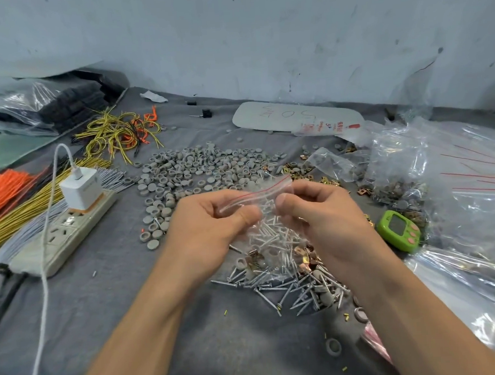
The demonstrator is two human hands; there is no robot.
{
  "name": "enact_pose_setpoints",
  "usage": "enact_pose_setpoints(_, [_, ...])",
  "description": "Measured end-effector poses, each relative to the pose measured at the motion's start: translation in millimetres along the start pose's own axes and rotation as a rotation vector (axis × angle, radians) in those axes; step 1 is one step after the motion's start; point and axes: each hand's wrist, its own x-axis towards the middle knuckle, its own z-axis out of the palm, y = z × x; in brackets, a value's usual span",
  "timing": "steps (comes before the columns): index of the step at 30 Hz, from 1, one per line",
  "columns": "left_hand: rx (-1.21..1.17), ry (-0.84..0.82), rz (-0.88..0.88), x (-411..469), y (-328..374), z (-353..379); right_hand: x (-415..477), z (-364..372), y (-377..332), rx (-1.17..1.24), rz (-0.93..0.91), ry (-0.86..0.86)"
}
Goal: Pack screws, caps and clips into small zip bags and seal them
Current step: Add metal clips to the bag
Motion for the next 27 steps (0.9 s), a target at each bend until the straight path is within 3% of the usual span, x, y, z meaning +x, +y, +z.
enact_pose_setpoints(4, [-0.125, 0.183, -0.036, 2, 2, -2, -2, -3, -3, 0.053, 0.018, 0.039])
enact_pose_setpoints(9, [-0.174, 0.153, -0.069, -1, 7, 1, -3, -9, -6, 0.037, -0.063, 0.045])
enact_pose_setpoints(15, [-0.210, 0.173, -0.076, -2, 9, 6, -1, -10, -6, 0.041, -0.043, 0.137])
enact_pose_setpoints(23, [-0.124, 0.276, -0.087, 3, 7, 14, -2, -9, -6, 0.045, -0.014, 0.123])
enact_pose_setpoints(27, [-0.161, 0.227, -0.106, 3, 7, 16, 0, -5, -5, 0.029, -0.014, 0.130])
